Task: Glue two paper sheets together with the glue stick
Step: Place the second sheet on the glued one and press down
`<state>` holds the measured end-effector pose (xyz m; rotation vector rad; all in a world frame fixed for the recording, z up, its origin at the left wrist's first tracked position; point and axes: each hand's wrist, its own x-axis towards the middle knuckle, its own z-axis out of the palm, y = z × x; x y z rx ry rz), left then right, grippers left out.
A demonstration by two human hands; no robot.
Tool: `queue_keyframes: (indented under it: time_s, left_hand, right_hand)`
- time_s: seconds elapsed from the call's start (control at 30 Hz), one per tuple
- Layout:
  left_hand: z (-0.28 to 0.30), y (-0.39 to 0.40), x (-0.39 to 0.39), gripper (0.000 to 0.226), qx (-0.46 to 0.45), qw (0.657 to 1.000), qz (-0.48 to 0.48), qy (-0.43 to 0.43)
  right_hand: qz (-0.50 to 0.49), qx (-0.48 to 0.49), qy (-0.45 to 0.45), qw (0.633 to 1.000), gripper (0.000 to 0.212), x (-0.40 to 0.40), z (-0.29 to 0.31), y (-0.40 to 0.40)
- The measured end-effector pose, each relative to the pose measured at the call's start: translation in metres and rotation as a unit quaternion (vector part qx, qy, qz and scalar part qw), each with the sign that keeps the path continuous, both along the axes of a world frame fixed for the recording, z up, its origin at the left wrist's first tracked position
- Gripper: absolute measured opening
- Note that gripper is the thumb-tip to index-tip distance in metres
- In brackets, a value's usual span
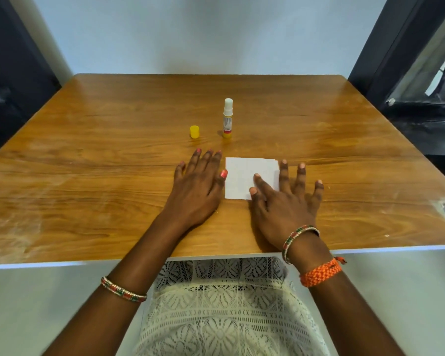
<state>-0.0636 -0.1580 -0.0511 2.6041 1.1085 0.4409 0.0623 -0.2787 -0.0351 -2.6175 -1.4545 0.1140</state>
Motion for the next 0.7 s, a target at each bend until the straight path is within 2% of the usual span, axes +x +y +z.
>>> queue_keyframes:
  time_s: [0.27,0.57,0.63,0.7]
  left_hand:
    - [0.003,-0.006,0.000,0.069,0.068,0.991,-0.116,-0.016]
    - [0.002,-0.005,-0.001,0.065,0.053,0.991,-0.114,-0.036]
    - [0.002,-0.004,0.000,0.064,0.049,0.992,-0.112,-0.036]
    - [0.002,-0.004,0.000,0.063,0.039,0.992,-0.112,-0.041]
  right_hand:
    - [-0.053,0.006,0.059,0.997,0.039,0.067,0.000,-0.034]
    - [-0.106,0.061,0.157,0.980,0.035,0.114,0.005,-0.058]
    - [-0.106,0.119,0.164,0.973,0.035,0.113,0.005,-0.054]
    - [-0.110,0.216,0.197,0.950,0.035,0.106,0.007,-0.045]
